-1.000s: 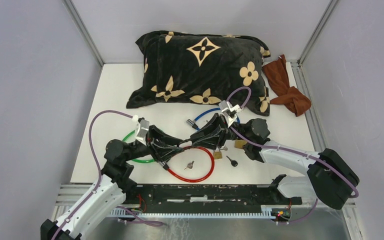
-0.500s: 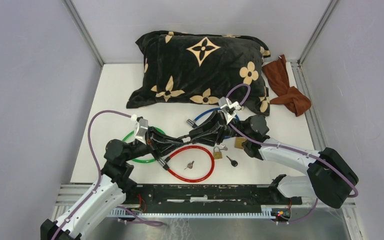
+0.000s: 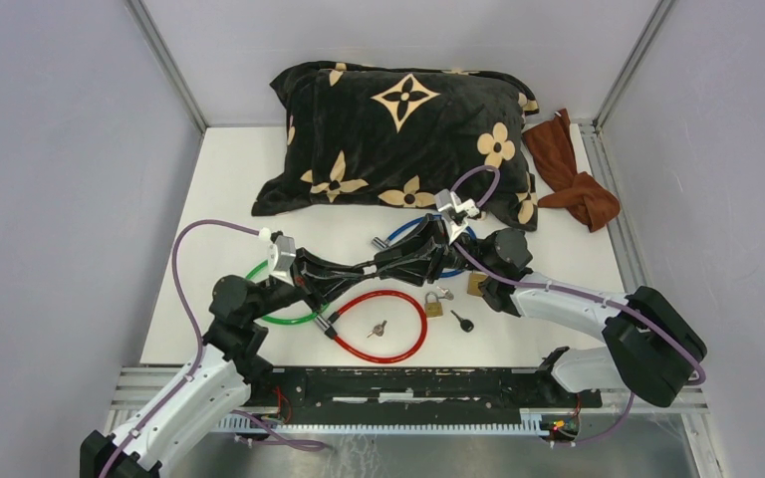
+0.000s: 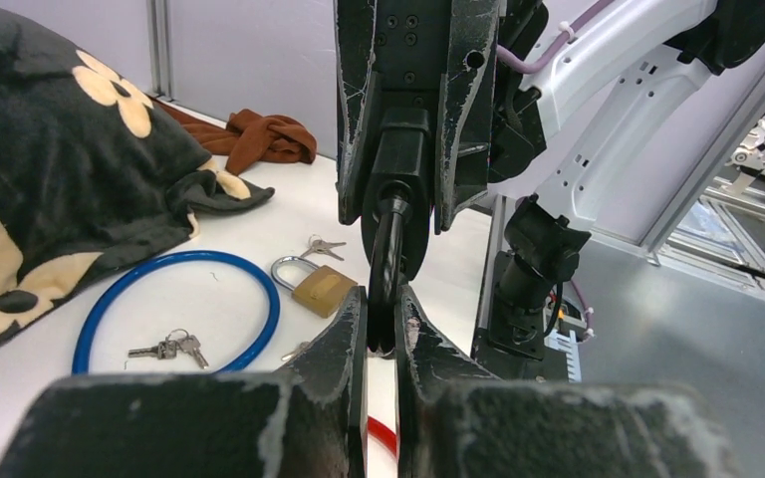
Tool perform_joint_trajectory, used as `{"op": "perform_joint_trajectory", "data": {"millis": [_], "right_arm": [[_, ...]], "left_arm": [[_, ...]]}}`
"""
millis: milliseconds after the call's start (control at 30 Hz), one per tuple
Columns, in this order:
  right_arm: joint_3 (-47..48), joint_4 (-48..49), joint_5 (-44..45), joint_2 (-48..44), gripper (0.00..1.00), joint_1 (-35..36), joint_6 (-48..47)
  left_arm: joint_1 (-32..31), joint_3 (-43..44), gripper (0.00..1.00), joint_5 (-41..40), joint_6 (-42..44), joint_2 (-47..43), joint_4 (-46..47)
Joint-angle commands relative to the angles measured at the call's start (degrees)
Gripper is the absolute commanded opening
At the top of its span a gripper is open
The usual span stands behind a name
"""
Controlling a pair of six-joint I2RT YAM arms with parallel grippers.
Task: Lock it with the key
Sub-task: Lock the lock.
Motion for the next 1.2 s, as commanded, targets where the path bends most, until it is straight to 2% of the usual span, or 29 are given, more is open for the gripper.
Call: {"op": "perform_joint_trajectory", "data": {"millis": [0, 300, 400, 467, 633, 700, 767, 867, 933, 1067, 1167], "right_arm": [[2.27, 1.92, -2.13, 0.64, 0.0, 3.11, 0.84], [3.96, -3.63, -0.6, 4.11, 0.0, 4.35, -3.8], [3.81, -11.96, -0.1, 5.36, 0.0, 4.26, -10.08], [3.73, -13.22, -1.27, 6.47, 0.0, 4.06, -10.88], [2.62, -17.21, -3.68, 7.49, 0.0, 1.44, -13.89], [1.81, -17.81, -4.49, 7.04, 0.0, -0.08, -14.18], [3.59, -22.99, -3.66, 6.55, 0.0, -0.18, -17.55], [5.31, -19.57, -3.14, 6.85, 0.0, 0.29, -15.47], [5.34, -14.14, -2.23, 6.84, 0.0, 0.24, -11.38], [3.89, -1.42, 3.96, 4.56, 0.0, -1.28, -2.17], [3.29, 3.77, 9.02, 1.37, 0.0, -3.9, 3.07]], "left_arm": [[-1.21, 3.28, 0.02, -2.03, 5.31, 1.34, 4.05], [-5.9, 4.01, 0.02, -5.2, 1.93, 6.33, 7.12], [-5.9, 6.05, 0.02, -5.09, 2.01, 7.85, 7.53], [-5.93, 7.54, 0.02, -4.93, 2.0, 8.24, 7.65], [-2.88, 12.38, 0.02, -8.27, 2.14, 7.53, 5.6], [-0.14, 13.48, 0.02, -7.05, 1.65, 7.06, 5.17], [0.43, 13.25, 0.02, -5.79, 0.09, 6.86, 5.95], [0.11, 11.59, 0.02, -3.45, -2.9, 7.98, 8.18], [-0.78, 10.79, 0.02, -1.53, -1.35, 8.57, 7.87], [-4.2, 7.7, 0.02, 2.21, 1.21, 9.45, -0.25], [-4.71, 2.82, 0.02, 2.85, -0.82, 9.15, -0.87]]}}
